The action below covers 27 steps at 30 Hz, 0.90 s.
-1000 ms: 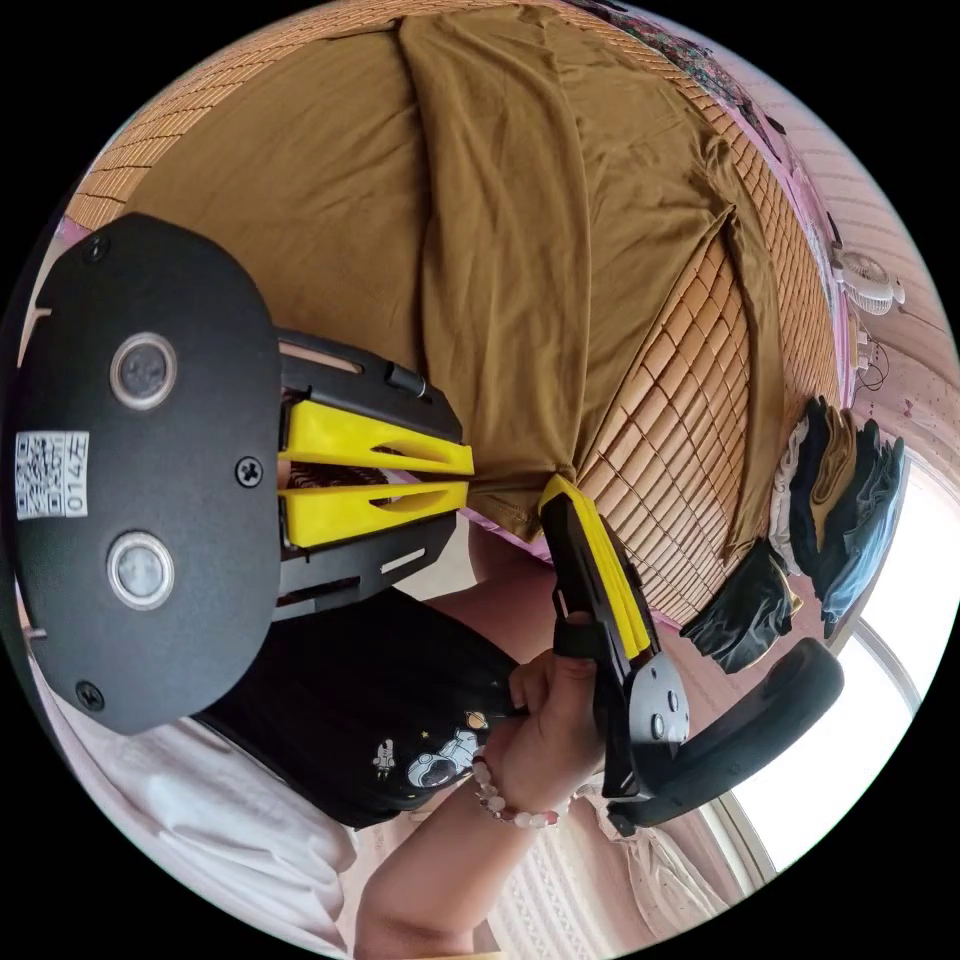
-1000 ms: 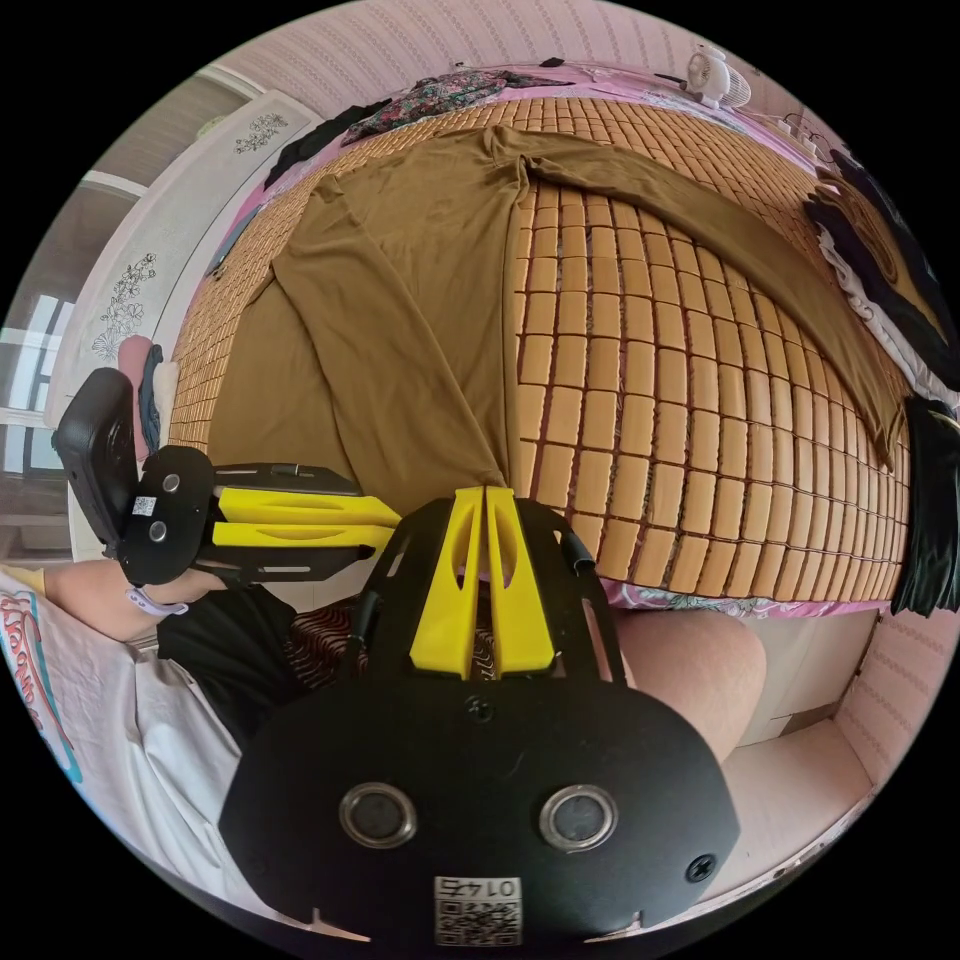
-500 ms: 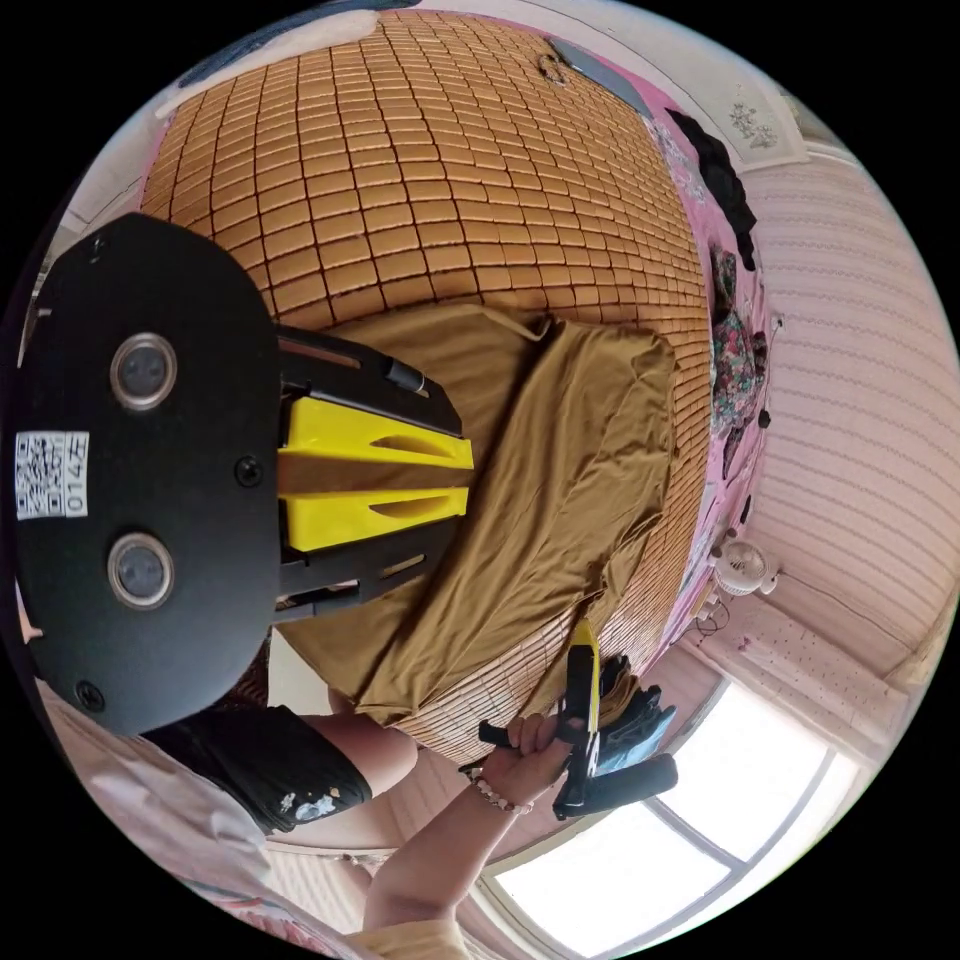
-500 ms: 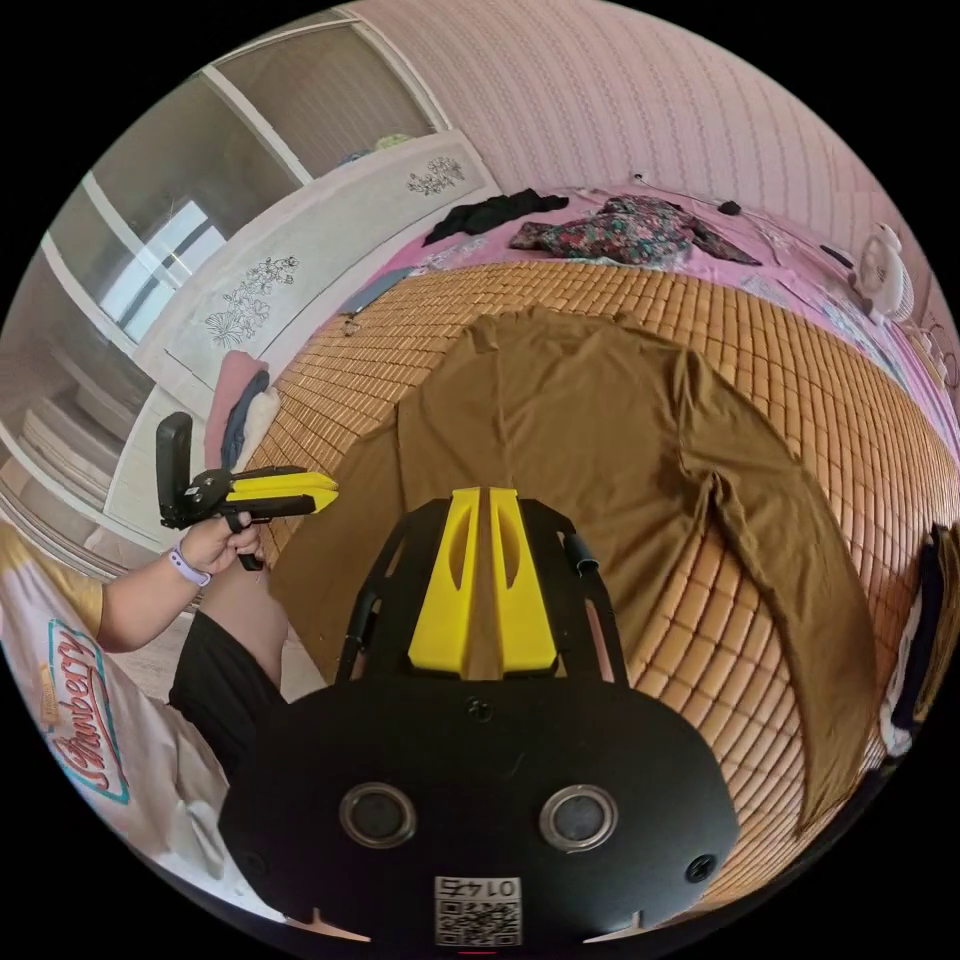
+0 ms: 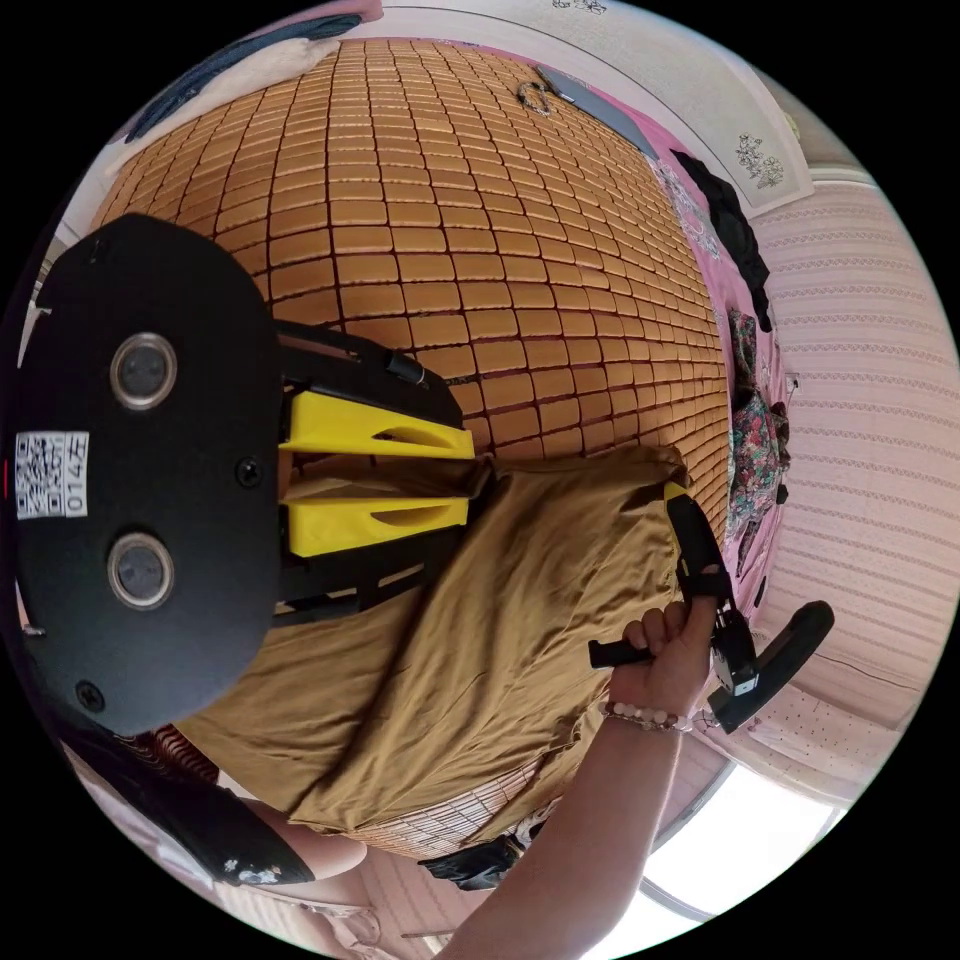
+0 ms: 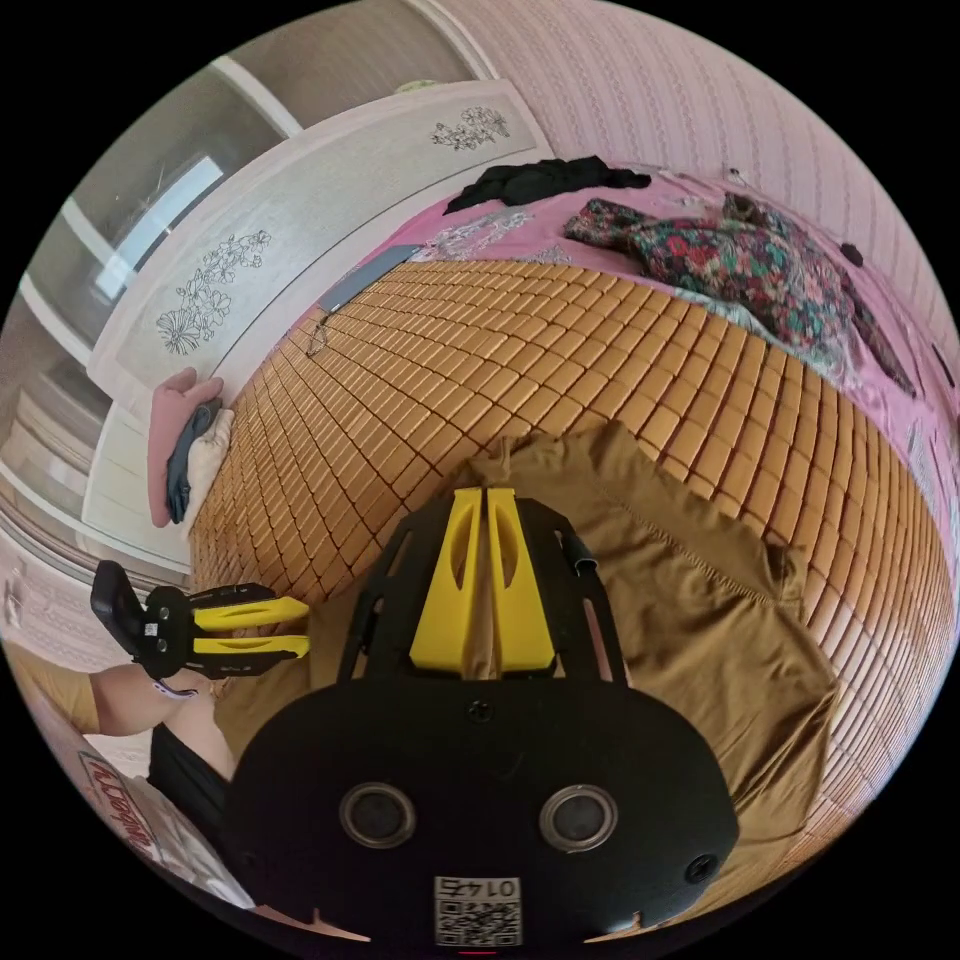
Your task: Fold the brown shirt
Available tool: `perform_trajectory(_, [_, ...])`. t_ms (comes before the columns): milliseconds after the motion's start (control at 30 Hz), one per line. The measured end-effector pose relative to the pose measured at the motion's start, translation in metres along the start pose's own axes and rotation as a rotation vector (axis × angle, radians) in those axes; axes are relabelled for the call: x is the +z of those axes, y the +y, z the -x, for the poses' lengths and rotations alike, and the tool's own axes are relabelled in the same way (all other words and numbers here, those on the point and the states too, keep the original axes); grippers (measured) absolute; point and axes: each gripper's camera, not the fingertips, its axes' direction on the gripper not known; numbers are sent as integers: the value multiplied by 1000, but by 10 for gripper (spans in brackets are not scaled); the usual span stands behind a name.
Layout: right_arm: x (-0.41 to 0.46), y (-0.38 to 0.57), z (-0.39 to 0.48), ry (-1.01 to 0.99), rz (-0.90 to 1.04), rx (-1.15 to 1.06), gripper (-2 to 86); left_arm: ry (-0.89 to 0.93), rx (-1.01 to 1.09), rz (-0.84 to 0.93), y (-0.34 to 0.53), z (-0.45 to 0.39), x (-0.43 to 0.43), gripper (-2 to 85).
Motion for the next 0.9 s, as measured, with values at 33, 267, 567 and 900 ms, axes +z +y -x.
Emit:
perform_trajectory(33, [-3,-3,3,11,-20,-21,23,30,-13,-18,1,4,-2,45])
perform_trajectory(267, [37,-31,18,185,151,-62,42,74,-229,-26,9,34,-5,4])
perform_trajectory(567, [-106,57,11,53,-232,-19,57,87,-213,-121,52,33,-63,20])
perform_trajectory(900, [-185,367,32,217,191,425,74,474,72,122,133,-147,-53,36])
